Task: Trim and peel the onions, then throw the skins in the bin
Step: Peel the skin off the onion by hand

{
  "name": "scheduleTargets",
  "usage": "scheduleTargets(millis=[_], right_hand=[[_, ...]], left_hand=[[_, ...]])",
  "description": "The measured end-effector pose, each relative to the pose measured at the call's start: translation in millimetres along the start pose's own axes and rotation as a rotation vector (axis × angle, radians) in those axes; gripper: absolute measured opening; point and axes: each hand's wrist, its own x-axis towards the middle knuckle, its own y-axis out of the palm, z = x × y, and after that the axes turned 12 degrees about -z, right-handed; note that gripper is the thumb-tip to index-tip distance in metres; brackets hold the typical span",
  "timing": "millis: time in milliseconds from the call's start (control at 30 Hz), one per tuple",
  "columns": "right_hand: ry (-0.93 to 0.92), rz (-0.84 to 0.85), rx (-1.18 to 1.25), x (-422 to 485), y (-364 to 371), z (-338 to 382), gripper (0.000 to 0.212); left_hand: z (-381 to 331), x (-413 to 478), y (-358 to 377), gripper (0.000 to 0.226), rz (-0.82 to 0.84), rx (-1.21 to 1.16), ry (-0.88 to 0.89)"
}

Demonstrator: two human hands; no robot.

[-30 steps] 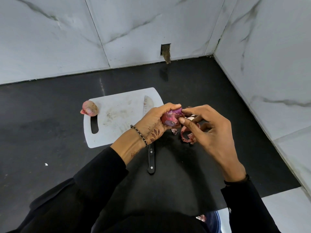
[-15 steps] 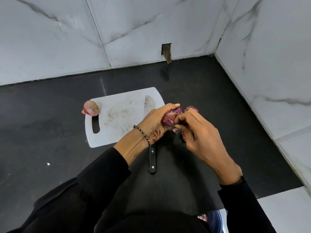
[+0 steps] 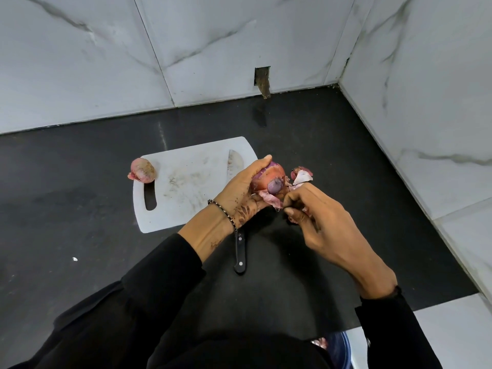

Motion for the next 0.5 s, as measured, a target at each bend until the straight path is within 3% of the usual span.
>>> scheduleTargets(millis=[233,400,500], right_hand=[[0.047,0.019,0.02,1.3,-7.1,-0.6,0.021],[0.088,0.001,0.032,-1.1,-7.2,-2.8,0.021],[0.162,-0.031,0.008,-2.9,-2.4,-3.1,0.022]], left_hand=[[1.4,3.3,-8.5,0.036,0.005,0.086,0.021],[3.2,10.3,-10.3,0.058,-0.034,0.131,-0.01],[3.9,14.5,-13.0,0.057,-0.079,0.15,0.006]])
